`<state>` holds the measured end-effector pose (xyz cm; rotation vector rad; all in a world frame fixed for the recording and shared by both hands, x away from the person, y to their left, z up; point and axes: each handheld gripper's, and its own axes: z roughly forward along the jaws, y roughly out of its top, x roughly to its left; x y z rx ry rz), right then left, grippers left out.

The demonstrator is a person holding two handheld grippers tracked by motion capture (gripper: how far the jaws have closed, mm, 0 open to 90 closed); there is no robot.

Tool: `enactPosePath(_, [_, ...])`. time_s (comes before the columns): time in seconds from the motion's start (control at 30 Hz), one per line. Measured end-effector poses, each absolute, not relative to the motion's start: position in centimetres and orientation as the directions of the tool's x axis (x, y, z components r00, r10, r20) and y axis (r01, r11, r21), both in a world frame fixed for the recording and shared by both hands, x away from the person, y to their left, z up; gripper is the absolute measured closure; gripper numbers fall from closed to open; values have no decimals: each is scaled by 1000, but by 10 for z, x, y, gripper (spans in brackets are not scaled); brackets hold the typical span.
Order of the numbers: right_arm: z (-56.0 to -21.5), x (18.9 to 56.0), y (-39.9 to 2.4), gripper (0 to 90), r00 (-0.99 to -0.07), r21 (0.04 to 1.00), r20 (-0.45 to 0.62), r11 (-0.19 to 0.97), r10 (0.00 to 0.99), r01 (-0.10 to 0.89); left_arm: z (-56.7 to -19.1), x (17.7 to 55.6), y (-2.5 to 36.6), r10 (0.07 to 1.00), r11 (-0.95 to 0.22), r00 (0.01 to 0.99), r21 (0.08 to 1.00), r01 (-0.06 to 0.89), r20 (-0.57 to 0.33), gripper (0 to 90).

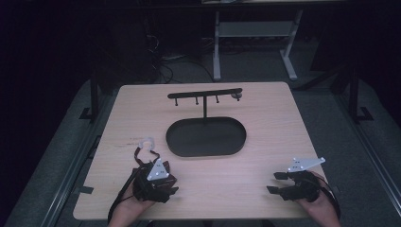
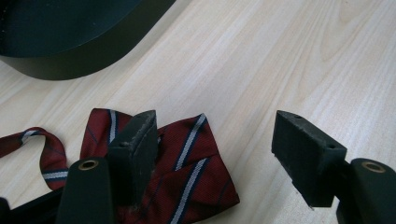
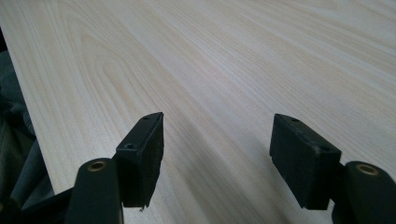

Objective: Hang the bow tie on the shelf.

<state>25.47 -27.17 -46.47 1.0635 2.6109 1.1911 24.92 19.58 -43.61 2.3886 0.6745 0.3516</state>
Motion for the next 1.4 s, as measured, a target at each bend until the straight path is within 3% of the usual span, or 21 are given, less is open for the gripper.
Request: enactPosePath(1.4, [-458,251,-270,347,-760,701,169,465,628,541,-397,276,245,563,-687,818,617,384,117,330])
